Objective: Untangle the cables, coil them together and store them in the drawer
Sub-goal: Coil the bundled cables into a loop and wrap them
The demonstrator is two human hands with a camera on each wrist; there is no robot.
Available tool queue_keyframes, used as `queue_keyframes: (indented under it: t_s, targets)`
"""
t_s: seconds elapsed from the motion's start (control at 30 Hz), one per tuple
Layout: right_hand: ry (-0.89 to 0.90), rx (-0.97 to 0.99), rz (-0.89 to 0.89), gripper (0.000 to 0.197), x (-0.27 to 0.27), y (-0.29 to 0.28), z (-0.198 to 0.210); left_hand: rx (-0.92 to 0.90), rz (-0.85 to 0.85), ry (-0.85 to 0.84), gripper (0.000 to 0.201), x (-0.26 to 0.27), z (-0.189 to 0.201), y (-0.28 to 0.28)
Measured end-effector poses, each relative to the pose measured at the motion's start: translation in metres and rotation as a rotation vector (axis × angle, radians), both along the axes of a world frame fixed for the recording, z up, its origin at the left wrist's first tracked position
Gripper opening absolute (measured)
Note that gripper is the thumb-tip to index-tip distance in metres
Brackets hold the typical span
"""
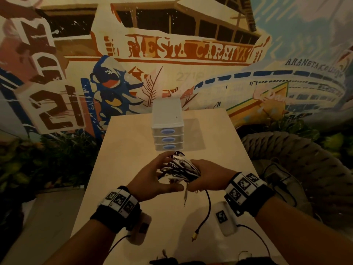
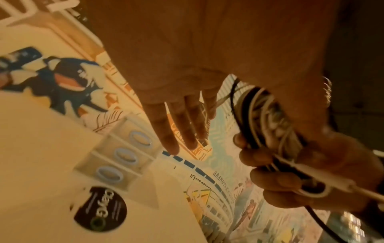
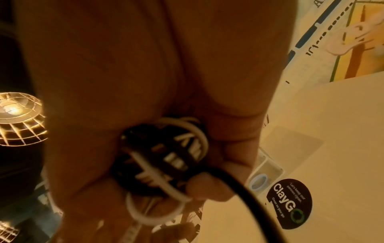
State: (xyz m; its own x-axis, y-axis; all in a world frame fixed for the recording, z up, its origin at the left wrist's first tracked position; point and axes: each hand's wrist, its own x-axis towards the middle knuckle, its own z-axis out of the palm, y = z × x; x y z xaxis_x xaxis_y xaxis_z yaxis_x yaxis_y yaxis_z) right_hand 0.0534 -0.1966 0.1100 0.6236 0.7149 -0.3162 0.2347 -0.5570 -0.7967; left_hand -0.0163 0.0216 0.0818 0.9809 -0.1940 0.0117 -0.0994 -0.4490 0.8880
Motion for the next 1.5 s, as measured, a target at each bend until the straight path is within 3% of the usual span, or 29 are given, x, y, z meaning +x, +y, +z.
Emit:
queue_keyframes:
  t_s: [0.1, 0.23, 0.37, 0.43, 0.5, 0.57, 0.7, 0.77, 0.87, 0.97, 1.1, 1.23, 1.4, 1.5]
  targets:
    - [0.052, 0.112, -0.015, 0.045, -0.002, 0.0, 0.0, -0.255, 0.019, 0.092, 0.089, -0.004, -0.005, -0.007]
    - [0.093, 0.239, -0.022, 0.054, -0.009, 0.004, -0.002, -0.127, -0.055, 0.063, 0.054, -0.005, 0.0, -0.022]
    - [0.07, 0.293, -0.049, 0.041, -0.007, 0.002, 0.003, -0.336, -0.004, 0.007, 0.075, -0.002, -0.006, -0.026]
    - [0.08, 0.33, -0.085, 0.035, -0.004, 0.001, 0.007, -0.448, 0.006, 0.051, 0.096, -0.002, -0.005, -0.027]
    - [0.099, 0.348, -0.111, 0.031, -0.006, 0.0, 0.01, -0.452, 0.0, 0.089, 0.105, -0.002, -0.004, -0.027]
    - [0.104, 0.318, -0.083, 0.027, -0.009, 0.002, 0.013, -0.422, -0.046, 0.101, 0.093, -0.001, 0.0, -0.027]
    - [-0.003, 0.214, 0.143, 0.029, -0.018, 0.009, 0.026, -0.44, -0.099, 0.041, 0.067, 0.0, 0.021, -0.031]
    - [-0.048, 0.231, 0.171, 0.041, -0.019, 0.011, 0.032, -0.47, -0.108, 0.01, 0.065, -0.004, 0.033, -0.031]
    - [-0.096, 0.192, 0.249, 0.049, -0.016, 0.013, 0.036, -0.414, -0.12, -0.091, 0.042, -0.004, 0.044, -0.027]
    - [0.027, 0.219, 0.252, 0.044, -0.011, 0.015, 0.031, -0.288, -0.061, -0.125, 0.023, -0.003, 0.052, -0.028]
    - [0.214, 0.223, 0.174, 0.019, -0.011, 0.016, 0.008, -0.115, 0.037, -0.227, 0.042, 0.002, 0.05, -0.026]
    - [0.238, 0.113, 0.122, 0.039, -0.013, 0.007, -0.002, -0.122, 0.078, -0.306, 0.028, 0.009, 0.041, -0.013]
    - [0.076, 0.071, -0.022, 0.016, -0.004, -0.013, -0.002, 0.023, 0.121, -0.318, 0.024, 0.008, 0.03, 0.0]
    - [0.027, 0.193, -0.062, 0.014, 0.0, -0.016, 0.002, -0.028, 0.103, -0.272, 0.027, 0.009, 0.024, -0.006]
